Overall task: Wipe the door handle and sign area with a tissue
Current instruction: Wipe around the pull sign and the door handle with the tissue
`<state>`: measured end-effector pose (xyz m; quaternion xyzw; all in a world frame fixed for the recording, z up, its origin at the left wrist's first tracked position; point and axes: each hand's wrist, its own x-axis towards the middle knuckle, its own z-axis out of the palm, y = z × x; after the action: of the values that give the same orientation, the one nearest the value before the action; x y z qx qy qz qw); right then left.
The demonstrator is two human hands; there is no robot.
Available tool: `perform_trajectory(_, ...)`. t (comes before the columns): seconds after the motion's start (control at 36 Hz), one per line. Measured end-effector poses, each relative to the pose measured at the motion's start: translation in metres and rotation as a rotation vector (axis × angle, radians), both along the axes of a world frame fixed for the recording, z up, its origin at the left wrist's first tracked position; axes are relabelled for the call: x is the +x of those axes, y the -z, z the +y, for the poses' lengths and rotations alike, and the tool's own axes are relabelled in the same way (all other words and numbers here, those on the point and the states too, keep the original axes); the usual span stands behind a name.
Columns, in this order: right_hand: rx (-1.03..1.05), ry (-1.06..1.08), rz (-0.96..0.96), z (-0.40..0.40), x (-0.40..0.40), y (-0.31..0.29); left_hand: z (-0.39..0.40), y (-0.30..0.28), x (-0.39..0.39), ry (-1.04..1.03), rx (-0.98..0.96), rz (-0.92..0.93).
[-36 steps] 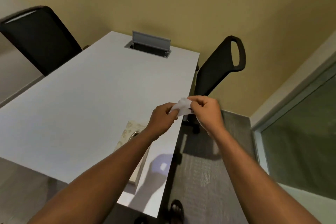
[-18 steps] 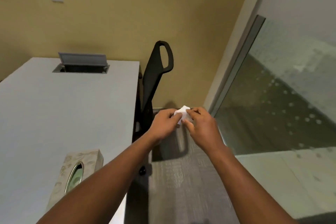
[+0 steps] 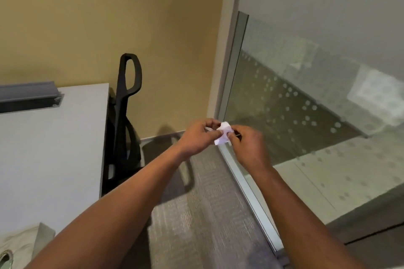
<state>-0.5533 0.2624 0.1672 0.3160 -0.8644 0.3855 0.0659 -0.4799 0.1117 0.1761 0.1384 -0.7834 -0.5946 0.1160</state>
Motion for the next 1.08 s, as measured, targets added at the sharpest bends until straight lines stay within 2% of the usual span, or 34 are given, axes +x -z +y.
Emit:
perform_trajectory(0.19, -0.152, 0.186, -0.093, 0.032, -0.031, -0.008, 0.023, -0.006, -0.052, 0.135, -0.049, -0.013)
perform_trajectory(0.36, -0.145, 0.283, -0.039, 0.055, -0.049, -0.022, 0.042, -0.009, -0.096, 0.173, -0.128, -0.005)
perform_trajectory(0.53, -0.159, 0.372, -0.013, 0.074, -0.064, -0.037, 0.057, -0.020, -0.141, 0.341, -0.142, 0.065)
perform_trajectory(0.72, -0.148, 0.597, 0.097, 0.084, -0.074, -0.049, 0.075, -0.053, -0.193, 0.638, -0.180, 0.148)
perform_trajectory(0.89, -0.248, 0.821, 0.192, 0.106, -0.073, -0.058, 0.113, -0.081, -0.225, 0.851, -0.257, 0.236)
perform_trajectory(1.08, -0.255, 0.988, 0.306, 0.144, -0.077, -0.076, 0.166, -0.109, -0.241, 0.997, -0.297, 0.361)
